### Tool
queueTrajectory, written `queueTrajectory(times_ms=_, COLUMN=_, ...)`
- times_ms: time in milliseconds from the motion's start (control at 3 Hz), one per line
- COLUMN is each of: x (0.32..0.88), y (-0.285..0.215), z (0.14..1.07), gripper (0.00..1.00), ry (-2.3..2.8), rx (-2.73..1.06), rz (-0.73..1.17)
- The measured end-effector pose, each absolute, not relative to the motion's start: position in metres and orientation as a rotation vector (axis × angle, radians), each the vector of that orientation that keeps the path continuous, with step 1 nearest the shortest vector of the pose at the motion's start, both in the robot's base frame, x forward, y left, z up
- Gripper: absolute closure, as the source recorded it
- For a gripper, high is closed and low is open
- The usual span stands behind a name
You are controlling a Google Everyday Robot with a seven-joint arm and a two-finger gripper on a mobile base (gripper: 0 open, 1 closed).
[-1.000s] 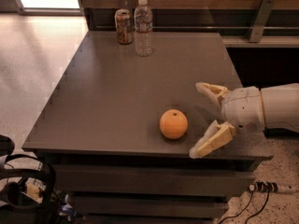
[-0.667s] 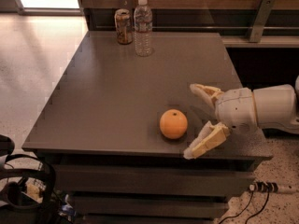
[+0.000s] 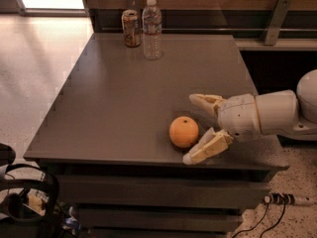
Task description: Move orange near water bottle
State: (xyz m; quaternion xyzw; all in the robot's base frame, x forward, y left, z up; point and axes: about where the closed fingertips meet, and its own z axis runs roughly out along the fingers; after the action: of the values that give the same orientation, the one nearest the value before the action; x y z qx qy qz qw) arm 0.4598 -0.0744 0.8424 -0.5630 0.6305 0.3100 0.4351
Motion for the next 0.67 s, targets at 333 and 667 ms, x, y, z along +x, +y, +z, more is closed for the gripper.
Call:
queueTrajectory(times_ms=333, x=0.4595, y=-0.0709, z=0.8426, gripper=0.44, ry=1.566, rx=-1.408, rz=0.776)
queueTrajectory(times_ms=667, x=0.4588, y=-0.0684, z=0.8432, gripper=0.75, ry=1.562, rx=-1.413, rz=0.778)
